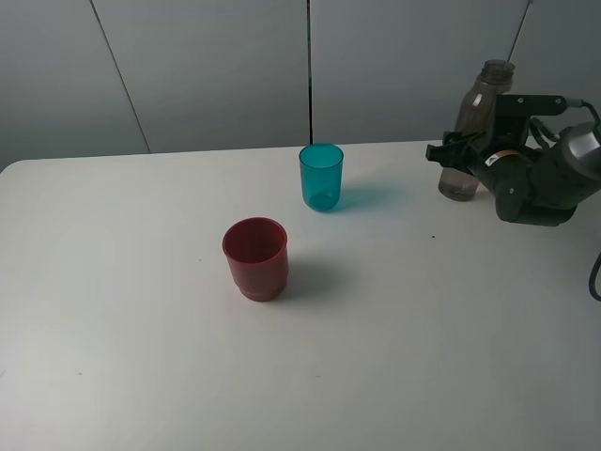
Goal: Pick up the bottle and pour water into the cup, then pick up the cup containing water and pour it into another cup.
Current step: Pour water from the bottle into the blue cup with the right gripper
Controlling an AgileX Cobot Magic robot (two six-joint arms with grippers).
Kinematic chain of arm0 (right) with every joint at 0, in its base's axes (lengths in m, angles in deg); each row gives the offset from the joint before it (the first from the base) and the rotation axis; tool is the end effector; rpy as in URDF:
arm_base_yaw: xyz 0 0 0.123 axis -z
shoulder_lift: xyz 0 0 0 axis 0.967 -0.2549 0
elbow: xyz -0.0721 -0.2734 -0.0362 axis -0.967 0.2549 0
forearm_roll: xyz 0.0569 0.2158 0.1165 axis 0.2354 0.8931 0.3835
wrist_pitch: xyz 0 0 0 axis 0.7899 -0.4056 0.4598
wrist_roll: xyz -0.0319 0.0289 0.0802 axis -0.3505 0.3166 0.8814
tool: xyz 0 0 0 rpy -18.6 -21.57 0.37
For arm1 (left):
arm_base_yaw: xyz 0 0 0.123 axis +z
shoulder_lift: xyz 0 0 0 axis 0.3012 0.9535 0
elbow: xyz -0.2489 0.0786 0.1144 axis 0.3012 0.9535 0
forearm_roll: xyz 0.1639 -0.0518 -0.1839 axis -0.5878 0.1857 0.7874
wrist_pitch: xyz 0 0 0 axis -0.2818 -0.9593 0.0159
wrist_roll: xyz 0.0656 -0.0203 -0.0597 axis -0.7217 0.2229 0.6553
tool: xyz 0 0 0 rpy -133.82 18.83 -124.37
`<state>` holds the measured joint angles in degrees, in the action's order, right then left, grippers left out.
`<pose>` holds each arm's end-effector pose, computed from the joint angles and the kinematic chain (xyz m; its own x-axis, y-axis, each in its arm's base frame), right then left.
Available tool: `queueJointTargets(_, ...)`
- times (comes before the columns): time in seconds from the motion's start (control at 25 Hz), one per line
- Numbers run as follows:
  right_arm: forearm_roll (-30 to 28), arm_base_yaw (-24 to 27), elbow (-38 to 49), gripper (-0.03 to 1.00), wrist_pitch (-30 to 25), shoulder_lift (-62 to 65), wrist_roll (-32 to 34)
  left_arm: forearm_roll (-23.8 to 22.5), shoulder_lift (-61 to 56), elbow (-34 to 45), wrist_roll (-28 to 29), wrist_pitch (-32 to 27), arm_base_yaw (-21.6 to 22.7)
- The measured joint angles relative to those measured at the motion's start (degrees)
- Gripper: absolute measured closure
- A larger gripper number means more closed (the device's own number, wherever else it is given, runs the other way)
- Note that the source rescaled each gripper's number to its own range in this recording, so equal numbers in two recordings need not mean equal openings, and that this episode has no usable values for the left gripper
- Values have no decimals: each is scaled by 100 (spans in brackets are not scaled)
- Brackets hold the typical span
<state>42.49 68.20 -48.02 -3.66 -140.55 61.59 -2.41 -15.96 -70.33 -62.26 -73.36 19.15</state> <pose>0.3866 0.0316 0.0764 -0.2832 0.0483 -0.9578 0.0709 0.9971 0.0293 -0.0075 0.0010 0.2780 -0.4688 -0.0272 -0.8829 -0.0476 0.9989 -0.0056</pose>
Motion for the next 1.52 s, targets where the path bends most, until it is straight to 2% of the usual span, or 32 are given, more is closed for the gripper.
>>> queueJointTargets(0.4, -298, -1, 0, 96, -166, 80, 10, 0, 0, 0, 0, 0, 0)
queueJointTargets(0.64, -422, -248, 0, 96, -269, 471, -91, 0, 0, 0, -13, 0, 0)
queueJointTargets(1.08, -548, -825, -102, 96, -349, 653, -805, 0, 0, 0, -10, 0, 0)
queueJointTargets(1.36, -646, -1017, -757, 96, -1185, 628, -1244, 0, 0, 0, -10, 0, 0)
queueJointTargets(1.52, -681, -1017, -1009, 96, -1309, 471, -1933, 0, 0, 0, -10, 0, 0)
